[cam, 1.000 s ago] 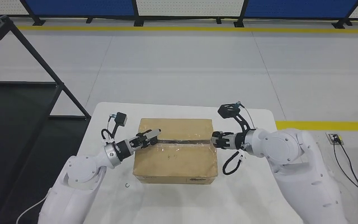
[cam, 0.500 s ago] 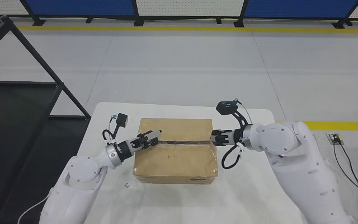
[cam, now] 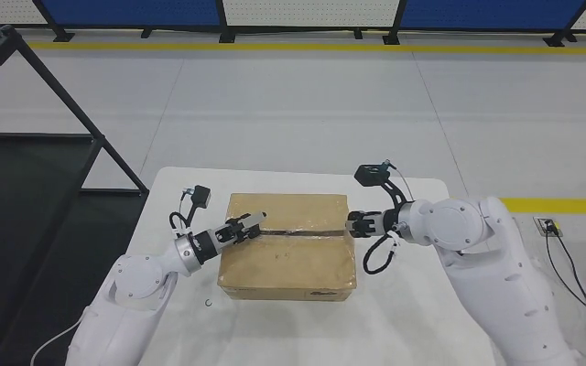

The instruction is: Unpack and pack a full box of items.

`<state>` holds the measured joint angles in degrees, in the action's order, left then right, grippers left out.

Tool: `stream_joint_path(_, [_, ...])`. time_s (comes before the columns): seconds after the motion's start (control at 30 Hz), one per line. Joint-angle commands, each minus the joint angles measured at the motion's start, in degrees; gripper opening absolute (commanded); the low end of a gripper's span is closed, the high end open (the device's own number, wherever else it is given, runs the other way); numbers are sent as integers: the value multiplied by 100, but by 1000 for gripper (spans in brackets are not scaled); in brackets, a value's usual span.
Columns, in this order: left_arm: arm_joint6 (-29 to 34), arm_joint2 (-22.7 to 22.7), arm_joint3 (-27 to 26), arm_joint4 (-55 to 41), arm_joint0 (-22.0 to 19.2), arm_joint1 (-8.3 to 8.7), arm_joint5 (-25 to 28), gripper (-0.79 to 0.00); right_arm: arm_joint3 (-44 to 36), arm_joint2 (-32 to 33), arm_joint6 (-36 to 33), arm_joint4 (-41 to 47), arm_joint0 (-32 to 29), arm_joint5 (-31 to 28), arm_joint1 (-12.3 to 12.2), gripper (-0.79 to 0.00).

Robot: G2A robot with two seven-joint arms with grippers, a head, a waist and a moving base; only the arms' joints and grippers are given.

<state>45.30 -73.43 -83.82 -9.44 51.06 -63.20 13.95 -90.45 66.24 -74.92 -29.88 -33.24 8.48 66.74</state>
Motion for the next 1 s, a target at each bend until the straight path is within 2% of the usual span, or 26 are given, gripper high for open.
stream_joint_path(0.0, [2,4,-2,4,-1,1,-1,0,-15,18,-4,15,-8,7,-11,-674])
stream_joint_path(0.07, [-2,8,-6,3,-2,1,-4,0,-33,29,-12,23,-14,10,-22,-696])
stream_joint_path(0.13, [-6,11,-12,4,0,2,-7,0,-53,36,-22,54,-23,21,-31,-776])
stream_joint_path(0.17, [-8,11,-14,4,1,3,-8,0,-60,37,-33,74,-26,18,-36,-785])
stream_joint_path(0.47, [-26,7,-50,26,29,10,-17,0,12,-12,-286,258,62,121,-63,-785])
stream_joint_path(0.83, [-34,3,-93,38,71,20,5,0,224,-173,-180,147,165,288,-79,-785])
stream_joint_path(0.97, [-37,-10,-109,45,87,25,13,0,306,-227,-166,180,208,286,-79,-696])
